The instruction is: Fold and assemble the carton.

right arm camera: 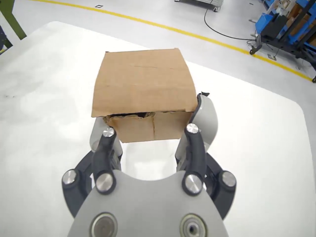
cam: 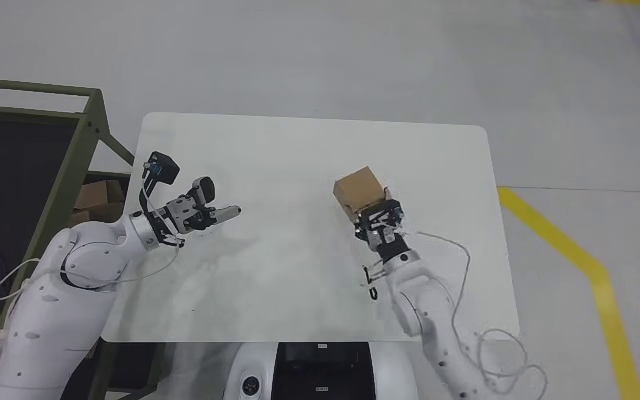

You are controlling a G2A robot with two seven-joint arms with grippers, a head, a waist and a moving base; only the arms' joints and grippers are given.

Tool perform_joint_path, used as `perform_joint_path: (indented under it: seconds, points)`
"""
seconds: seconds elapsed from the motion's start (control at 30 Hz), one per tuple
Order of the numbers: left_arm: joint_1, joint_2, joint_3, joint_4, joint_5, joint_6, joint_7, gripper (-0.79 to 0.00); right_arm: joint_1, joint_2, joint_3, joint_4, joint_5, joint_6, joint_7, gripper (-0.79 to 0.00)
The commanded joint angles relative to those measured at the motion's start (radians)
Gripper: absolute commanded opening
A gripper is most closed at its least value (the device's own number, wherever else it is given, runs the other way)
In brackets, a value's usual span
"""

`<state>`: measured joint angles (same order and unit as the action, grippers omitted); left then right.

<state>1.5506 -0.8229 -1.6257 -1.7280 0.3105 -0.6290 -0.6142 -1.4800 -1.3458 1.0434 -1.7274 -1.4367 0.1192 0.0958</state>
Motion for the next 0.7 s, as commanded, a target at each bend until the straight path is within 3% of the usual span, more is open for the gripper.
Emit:
perform_joint_path:
  seconds: [0.0,0.17,0.37,0.67]
  points:
    - [0.0,0.0,0.0,0.0,0.0,0.0,0.0,0.0,0.015,-0.011,-0.017,0.047,0.026,0.073,-0.034,-0.785]
    - [0.0,0.0,0.0,0.0,0.0,0.0,0.0,0.0,0.047,-0.04,-0.072,0.131,0.061,0.221,-0.108,-0.785]
    - [0.0,0.0,0.0,0.0,0.0,0.0,0.0,0.0,0.096,-0.07,-0.124,0.219,0.074,0.321,-0.129,-0.785]
    - [0.0,0.0,0.0,0.0,0.0,0.0,0.0,0.0,0.134,-0.104,-0.175,0.308,0.098,0.363,-0.16,-0.785]
